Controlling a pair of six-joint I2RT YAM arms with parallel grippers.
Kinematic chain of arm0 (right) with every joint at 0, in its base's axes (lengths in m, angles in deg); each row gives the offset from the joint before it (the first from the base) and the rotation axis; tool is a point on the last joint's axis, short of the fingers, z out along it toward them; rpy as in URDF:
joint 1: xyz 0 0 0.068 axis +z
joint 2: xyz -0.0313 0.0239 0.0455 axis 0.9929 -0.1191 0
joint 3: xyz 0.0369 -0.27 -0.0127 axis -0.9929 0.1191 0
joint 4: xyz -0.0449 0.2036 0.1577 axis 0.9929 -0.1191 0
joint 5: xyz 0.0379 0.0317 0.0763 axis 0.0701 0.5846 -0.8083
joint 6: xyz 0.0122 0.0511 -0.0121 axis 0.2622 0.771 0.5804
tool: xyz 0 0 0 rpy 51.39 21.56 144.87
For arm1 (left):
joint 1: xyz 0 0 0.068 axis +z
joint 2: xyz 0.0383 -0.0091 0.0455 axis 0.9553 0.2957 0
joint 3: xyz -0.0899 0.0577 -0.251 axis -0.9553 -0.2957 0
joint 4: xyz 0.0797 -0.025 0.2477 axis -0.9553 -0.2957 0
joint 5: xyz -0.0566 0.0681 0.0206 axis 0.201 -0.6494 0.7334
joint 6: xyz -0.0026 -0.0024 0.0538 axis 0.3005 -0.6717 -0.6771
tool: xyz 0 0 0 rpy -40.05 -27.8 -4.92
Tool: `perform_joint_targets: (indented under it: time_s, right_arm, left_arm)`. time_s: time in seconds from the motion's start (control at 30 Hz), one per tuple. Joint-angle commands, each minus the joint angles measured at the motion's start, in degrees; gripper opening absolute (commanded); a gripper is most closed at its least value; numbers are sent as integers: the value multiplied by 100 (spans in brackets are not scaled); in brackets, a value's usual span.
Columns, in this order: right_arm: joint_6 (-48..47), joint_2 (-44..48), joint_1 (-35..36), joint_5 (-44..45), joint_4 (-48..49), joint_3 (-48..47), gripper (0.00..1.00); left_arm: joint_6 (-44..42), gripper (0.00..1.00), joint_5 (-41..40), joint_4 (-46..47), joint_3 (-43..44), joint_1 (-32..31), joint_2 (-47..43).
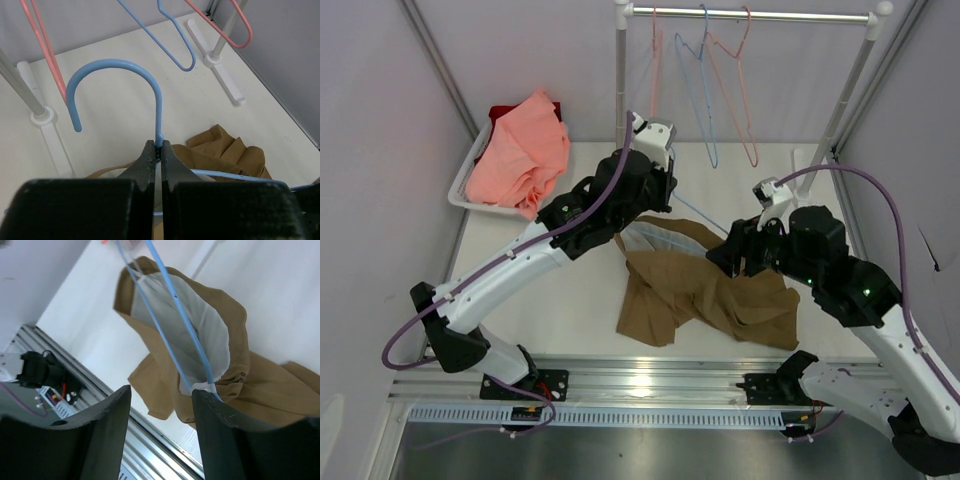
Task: Place the skirt on the hanger
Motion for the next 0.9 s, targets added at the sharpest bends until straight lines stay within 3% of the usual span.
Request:
perform_joint_targets:
  time_s: [0.0,0.17,0.5,0.87]
  right_arm:
    - [-102,335,35,-572,219,-508,59]
    - [-207,546,35,-1312,737,-737,66]
    - [-954,-491,44,-487,1598,-457,68]
    - [-1316,-1255,44,-274,2012,-201,66]
  left_arm:
    - [-316,0,-47,70,353,-96,-25]
    - [-378,0,-39,-10,398,-131,2]
    - [-316,0,-47,-27,397,-351,-24]
    - [-219,0,-30,-36,397,-465,-7]
